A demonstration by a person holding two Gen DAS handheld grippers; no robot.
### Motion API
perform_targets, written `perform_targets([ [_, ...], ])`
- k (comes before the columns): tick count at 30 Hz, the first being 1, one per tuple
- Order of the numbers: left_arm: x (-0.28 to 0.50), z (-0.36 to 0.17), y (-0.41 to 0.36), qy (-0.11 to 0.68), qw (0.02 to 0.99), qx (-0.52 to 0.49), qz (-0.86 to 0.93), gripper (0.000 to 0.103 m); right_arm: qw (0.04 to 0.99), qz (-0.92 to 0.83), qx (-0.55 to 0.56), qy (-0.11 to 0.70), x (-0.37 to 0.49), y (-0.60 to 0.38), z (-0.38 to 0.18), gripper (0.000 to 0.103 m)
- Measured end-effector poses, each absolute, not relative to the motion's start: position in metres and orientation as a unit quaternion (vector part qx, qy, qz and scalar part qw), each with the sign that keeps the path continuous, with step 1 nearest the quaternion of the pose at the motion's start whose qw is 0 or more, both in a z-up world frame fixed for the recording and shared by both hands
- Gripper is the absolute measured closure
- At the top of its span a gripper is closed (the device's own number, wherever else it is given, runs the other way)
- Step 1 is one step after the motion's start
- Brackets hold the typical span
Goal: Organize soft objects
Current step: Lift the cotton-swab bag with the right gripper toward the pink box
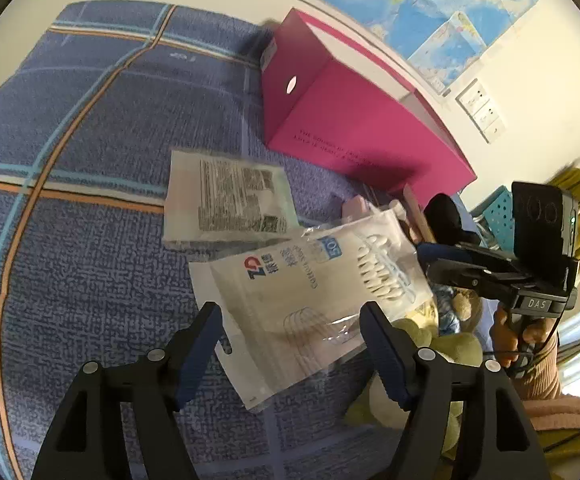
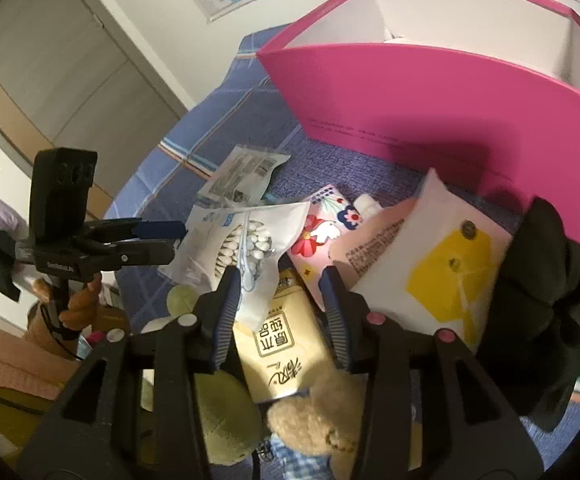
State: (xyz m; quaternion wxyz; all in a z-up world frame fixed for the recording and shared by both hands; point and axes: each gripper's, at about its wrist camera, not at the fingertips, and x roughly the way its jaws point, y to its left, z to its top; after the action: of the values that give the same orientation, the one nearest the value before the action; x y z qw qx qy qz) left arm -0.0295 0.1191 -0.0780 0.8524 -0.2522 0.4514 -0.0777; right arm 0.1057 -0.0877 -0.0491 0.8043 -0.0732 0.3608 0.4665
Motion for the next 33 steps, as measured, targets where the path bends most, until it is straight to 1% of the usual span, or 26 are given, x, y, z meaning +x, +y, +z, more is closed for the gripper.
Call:
perform_targets([
  [6,-0.029,-0.081,0.115,0.449,0.857,-0.239,-0.086,0.030,0.782,0.491,-0.096,0.372,0.105,-0.065,-0.056,0.059],
  [8,-0.028,-0.081,0.114,0.449,0.858,-0.236,-0.087,0.030,0.785,0.487,-0.103,0.368,0.104,-0.060,-0.058,0.078],
  [14,-0.030,-0.078,0.119,0.439,0.860,-0.247,-0.079,0.030,0.810,0.470,-0.105,0.334,0.089,-0.070,-0.048,0.087],
  [16,-0.030,-0.076,0.120,0.440,0.864,-0.234,-0.065,0.030,0.819,0.462,-0.098,0.326,0.087,-0.080,-0.043,0.088],
  [20,-0.019,-0.080,0.117,0.451,0.853,-0.242,-0.097,0.030,0.831,0.451,-0.092,0.313,0.086,-0.097,-0.039,0.088],
  [22,-0.009,-0.080,0.110,0.457,0.852,-0.231,-0.111,0.027,0.834,0.448,-0.086,0.312,0.088,-0.102,-0.038,0.088],
  [26,0.010,-0.081,0.095,0.468,0.841,-0.223,-0.158,0.025,0.836,0.445,-0.077,0.312,0.089,-0.106,-0.040,0.087],
  [30,0.024,-0.078,0.084,0.476,0.838,-0.198,-0.177,0.019,0.840,0.437,-0.070,0.315,0.092,-0.110,-0.040,0.085],
  [31,0.024,-0.078,0.085,0.476,0.837,-0.200,-0.181,0.019,0.842,0.434,-0.064,0.316,0.094,-0.113,-0.040,0.083],
  [33,0.026,-0.078,0.087,0.475,0.835,-0.207,-0.185,0.019,0.841,0.436,-0.055,0.316,0.096,-0.113,-0.041,0.083],
])
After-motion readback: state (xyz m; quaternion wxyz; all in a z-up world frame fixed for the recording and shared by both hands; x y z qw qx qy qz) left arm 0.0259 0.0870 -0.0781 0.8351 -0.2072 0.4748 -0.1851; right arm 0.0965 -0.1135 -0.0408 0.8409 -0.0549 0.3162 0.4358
